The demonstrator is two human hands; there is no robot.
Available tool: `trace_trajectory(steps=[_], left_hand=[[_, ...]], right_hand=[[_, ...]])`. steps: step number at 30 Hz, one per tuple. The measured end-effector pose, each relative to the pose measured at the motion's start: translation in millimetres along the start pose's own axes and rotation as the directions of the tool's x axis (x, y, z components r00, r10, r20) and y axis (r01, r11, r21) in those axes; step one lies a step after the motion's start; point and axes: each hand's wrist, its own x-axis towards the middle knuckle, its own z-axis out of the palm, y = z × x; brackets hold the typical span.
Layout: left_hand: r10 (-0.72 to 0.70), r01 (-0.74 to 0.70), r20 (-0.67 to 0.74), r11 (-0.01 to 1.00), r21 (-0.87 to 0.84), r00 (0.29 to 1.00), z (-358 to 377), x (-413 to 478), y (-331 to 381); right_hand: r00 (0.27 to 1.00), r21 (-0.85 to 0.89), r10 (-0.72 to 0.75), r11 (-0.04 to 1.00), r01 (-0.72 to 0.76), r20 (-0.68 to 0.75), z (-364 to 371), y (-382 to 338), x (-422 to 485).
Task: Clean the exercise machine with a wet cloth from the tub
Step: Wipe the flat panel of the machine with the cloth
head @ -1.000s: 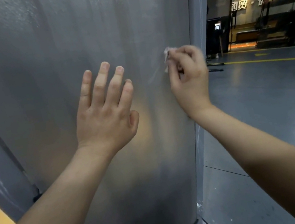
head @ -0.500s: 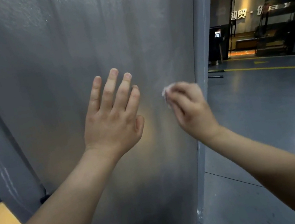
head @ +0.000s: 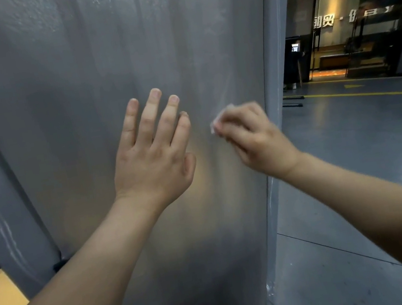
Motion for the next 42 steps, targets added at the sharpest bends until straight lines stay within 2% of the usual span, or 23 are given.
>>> trace_trajectory(steps=[2, 4, 6, 8, 10, 12, 13, 15, 17, 21, 23, 25, 27, 28, 29, 32, 35, 36, 38, 40, 41, 42], left_hand=[[-0.003, 0.003, -0.009, 1.000, -0.001, 1.000, 0, 0, 0], [-0.001, 0.001, -0.015, 1.000, -0.002, 1.000, 1, 0, 1], [0.004, -0.004, -0.018, 1.000, -0.005, 1.000, 1, 0, 0], [0.005, -0.005, -0.016, 1.000, 0.002, 1.000, 1, 0, 0], [0.002, -0.002, -0.021, 1.000, 0.013, 1.000, 1, 0, 0], [-0.001, 0.002, -0.022, 1.000, 0.013, 1.000, 2, 0, 0], [-0.005, 0.005, -0.019, 1.000, 0.005, 1.000, 2, 1, 0], [-0.011, 0.011, -0.007, 1.000, -0.014, 1.000, 0, 1, 1], [-0.010, 0.010, 0.008, 0.999, -0.038, 1.000, -5, 2, 1], [-0.033, 0.031, -0.041, 0.997, -0.064, 0.999, -21, 18, -15], [-0.074, 0.071, -0.080, 0.997, -0.037, 0.994, -30, 31, -29], [-0.089, 0.088, -0.097, 0.996, -0.017, 0.991, -34, 40, -40], [-0.078, 0.078, -0.092, 0.997, 0.003, 0.993, -33, 42, -47], [-0.064, 0.066, -0.083, 0.998, 0.020, 0.994, -31, 41, -49], [-0.051, 0.054, -0.075, 0.998, 0.034, 0.996, -30, 40, -50], [-0.049, 0.054, -0.076, 0.997, 0.052, 0.996, -28, 39, -50], [-0.053, 0.058, -0.081, 0.997, 0.054, 0.995, -28, 39, -50], [-0.051, 0.055, -0.079, 0.997, 0.049, 0.996, -28, 40, -50], [-0.049, 0.053, -0.075, 0.997, 0.049, 0.996, -27, 39, -50], [-0.051, 0.055, -0.065, 0.997, 0.056, 0.997, -25, 39, -50], [-0.053, 0.057, -0.060, 0.997, 0.058, 0.997, -25, 39, -50], [-0.053, 0.057, -0.057, 0.997, 0.061, 0.997, -24, 40, -50]], right_hand=[[0.986, -0.012, 0.110, 0.994, -0.112, -0.126, -3, 22, 33], [0.922, 0.024, 0.300, 0.953, -0.303, -0.244, -3, 32, 60], [0.888, 0.042, 0.371, 0.926, -0.375, -0.272, 7, 14, 52], [0.948, 0.041, 0.272, 0.962, -0.269, -0.167, 15, -12, 16], [0.997, 0.051, 0.078, 0.996, -0.077, -0.015, 11, -23, -15], [0.995, 0.033, -0.061, 0.998, 0.059, 0.079, 3, -4, -8], [0.994, 0.011, -0.078, 0.997, 0.077, 0.071, -1, 7, 6], [0.999, -0.031, -0.026, 0.999, 0.025, -0.024, -10, 25, 41], [0.989, -0.043, 0.089, 0.995, -0.095, -0.115, -19, 39, 72], [0.928, 0.003, 0.306, 0.950, -0.313, -0.214, -15, 34, 84], [0.960, 0.008, 0.242, 0.970, -0.243, -0.143, -6, 21, 58], [0.996, 0.049, 0.089, 0.995, -0.091, 0.029, -6, 14, 32], [0.987, 0.098, 0.048, 0.993, -0.064, 0.155, -19, 22, 37], [0.986, 0.114, 0.051, 0.991, -0.070, 0.160, -25, 29, 49], [0.993, 0.115, 0.061, 0.991, -0.073, 0.105, -31, 36, 66], [0.958, 0.071, 0.226, 0.974, -0.217, -0.177, -39, 61, 117], [0.918, 0.029, 0.304, 0.951, -0.307, -0.253, -16, 50, 116], [0.936, 0.035, 0.265, 0.964, -0.265, -0.233, -6, 41, 101], [0.987, 0.017, 0.075, 0.997, -0.073, -0.140, 0, 24, 67], [0.993, -0.052, -0.112, 0.992, 0.111, -0.030, -12, 35, 65], [0.991, -0.086, -0.130, 0.988, 0.127, -0.036, -19, 48, 78], [0.993, -0.107, -0.069, 0.992, 0.059, -0.093, -22, 60, 93]])
